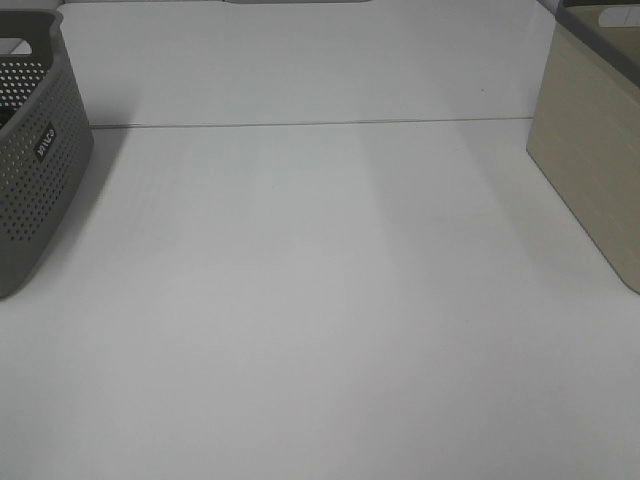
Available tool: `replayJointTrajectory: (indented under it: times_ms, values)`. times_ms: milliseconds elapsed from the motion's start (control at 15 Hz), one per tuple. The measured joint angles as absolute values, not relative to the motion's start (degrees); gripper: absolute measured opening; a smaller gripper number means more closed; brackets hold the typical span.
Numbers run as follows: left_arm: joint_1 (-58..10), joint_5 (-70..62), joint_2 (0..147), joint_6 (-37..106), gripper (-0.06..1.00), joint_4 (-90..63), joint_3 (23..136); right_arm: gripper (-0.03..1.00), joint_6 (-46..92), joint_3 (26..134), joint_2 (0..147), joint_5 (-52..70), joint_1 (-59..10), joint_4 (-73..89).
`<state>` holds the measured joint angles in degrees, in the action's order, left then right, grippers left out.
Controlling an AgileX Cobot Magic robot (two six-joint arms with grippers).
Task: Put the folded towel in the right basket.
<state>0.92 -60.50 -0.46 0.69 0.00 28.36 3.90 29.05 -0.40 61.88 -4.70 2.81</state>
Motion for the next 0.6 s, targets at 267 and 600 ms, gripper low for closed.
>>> replayJointTrajectory:
  times_ms: [267,600]
  values:
    - [0.9,-60.5,-0.5,0.7,0.97,0.0,28.4,0.67,4.0,28.9,-0.4,61.5,-4.7,2.8]
    - [0.9,-60.5,-0.5,0.7,0.97,0.0,28.4,0.67,4.0,28.9,-0.4,61.5,-4.7,2.9]
